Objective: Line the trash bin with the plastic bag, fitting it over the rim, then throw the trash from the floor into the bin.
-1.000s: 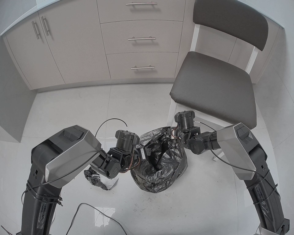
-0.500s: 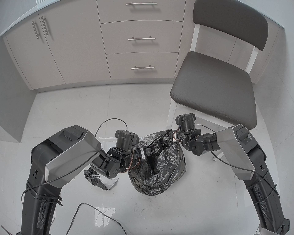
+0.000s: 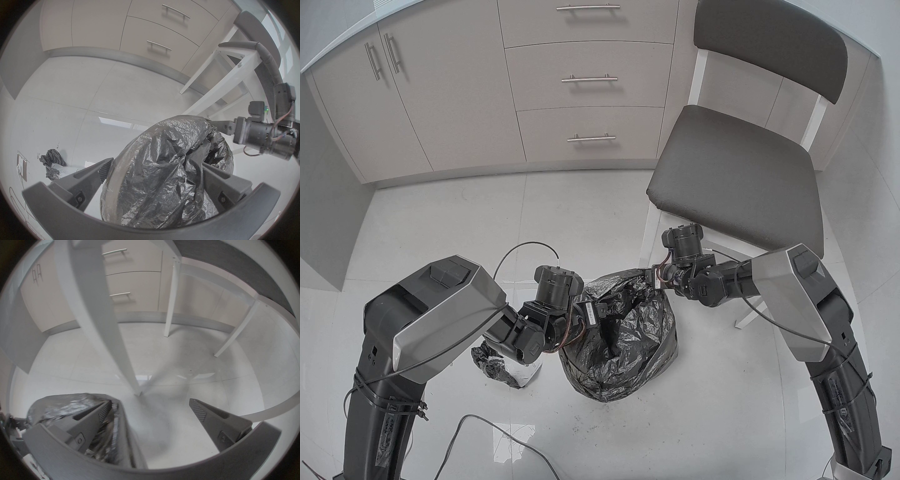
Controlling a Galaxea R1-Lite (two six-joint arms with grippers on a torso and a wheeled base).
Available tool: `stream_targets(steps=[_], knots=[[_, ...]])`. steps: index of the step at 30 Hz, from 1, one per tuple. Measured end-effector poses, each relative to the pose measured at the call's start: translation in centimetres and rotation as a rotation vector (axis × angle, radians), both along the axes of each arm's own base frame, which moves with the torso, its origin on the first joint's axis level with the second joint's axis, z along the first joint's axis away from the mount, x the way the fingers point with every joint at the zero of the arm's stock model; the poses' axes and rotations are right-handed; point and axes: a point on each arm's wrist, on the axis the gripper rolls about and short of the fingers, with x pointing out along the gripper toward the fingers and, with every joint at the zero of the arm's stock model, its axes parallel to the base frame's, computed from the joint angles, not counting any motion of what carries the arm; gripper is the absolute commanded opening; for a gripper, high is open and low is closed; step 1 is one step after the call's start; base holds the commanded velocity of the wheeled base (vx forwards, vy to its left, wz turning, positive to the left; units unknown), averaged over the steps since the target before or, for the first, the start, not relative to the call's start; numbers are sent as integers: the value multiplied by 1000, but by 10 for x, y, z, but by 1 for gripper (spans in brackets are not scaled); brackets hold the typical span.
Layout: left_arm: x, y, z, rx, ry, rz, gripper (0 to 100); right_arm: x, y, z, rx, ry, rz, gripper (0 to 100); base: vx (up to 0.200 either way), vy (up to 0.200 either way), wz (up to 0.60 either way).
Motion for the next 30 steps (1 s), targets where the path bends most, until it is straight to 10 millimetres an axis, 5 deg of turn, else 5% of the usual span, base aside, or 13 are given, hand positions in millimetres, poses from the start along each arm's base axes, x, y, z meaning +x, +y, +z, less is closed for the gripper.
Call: stream_targets(steps=[7, 15, 30], knots=[[1, 0, 2, -7, -12, 1, 100, -18, -5, 22, -8, 191, 134, 100, 0, 0, 0], [1, 0, 2, -15, -22, 2, 100, -24, -20, 43, 1, 211, 134, 100, 0, 0, 0], [1, 0, 0, -12, -19, 3, 100, -50, -17, 27, -21, 282, 167, 100, 0, 0, 0]])
